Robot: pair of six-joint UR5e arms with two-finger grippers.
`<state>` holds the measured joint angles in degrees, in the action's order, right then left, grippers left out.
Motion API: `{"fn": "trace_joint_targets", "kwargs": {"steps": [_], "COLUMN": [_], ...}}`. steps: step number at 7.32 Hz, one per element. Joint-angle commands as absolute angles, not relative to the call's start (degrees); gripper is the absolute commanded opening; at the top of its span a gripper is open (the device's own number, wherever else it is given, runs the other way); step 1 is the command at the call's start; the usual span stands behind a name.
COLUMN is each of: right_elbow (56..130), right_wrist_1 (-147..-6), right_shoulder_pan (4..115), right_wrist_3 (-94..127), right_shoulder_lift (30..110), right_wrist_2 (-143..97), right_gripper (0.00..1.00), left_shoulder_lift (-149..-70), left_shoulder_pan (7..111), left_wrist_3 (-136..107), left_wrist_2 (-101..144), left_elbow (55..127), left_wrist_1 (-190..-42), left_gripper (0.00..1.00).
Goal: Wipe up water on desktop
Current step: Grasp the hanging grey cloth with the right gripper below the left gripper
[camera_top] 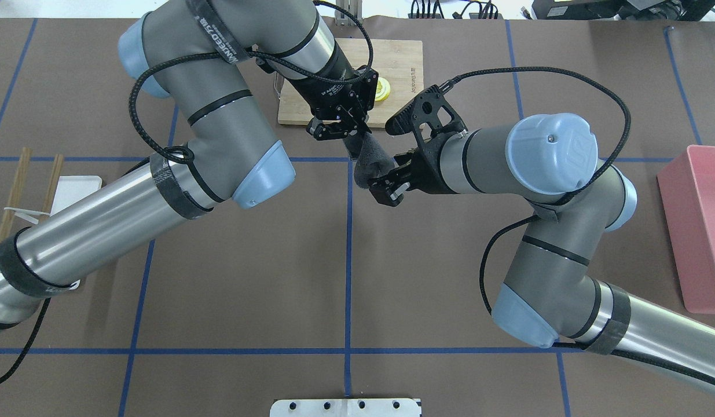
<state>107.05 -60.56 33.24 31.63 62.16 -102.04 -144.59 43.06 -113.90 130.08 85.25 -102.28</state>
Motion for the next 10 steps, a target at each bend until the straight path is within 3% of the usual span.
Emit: {"fn": "trace_joint_targets", "kwargs": {"steps": [1, 3, 7, 8, 10], "right_elbow": [107.05, 107.05, 108.18, 109.06, 109.16], "right_wrist_1": [-60.56, -60.56, -60.47, -60.47, -60.47], "right_shoulder_pan": [33.22, 33.31, 33.4, 33.05, 32.87], "right_wrist_3": [31.64, 31.64, 45.39, 55.27, 58.46], "right_shoulder_lift": [62.14, 62.23, 63.01, 63.02, 63.19], "right_wrist_2": [-101.95, -101.95, -102.04, -101.95, -102.04], "right_gripper": [0.71, 0.67, 0.21, 0.0, 0.0], "left_shoulder_lift": [-144.75, -144.93, -144.32, -144.4, -144.4], "left_shoulder_pan": [42.54, 42.37, 42.45, 42.45, 42.45], "left_wrist_3": [-114.17, -115.57, -114.79, -114.79, -114.87], "left_wrist_2": [130.17, 130.17, 130.17, 130.17, 130.17], "left_elbow": [85.34, 85.95, 85.7, 85.78, 85.78], "left_wrist_1": [-102.3, -102.3, -102.3, -102.3, -102.3], "left_gripper": [0.0, 0.0, 0.0, 0.0, 0.0]}}
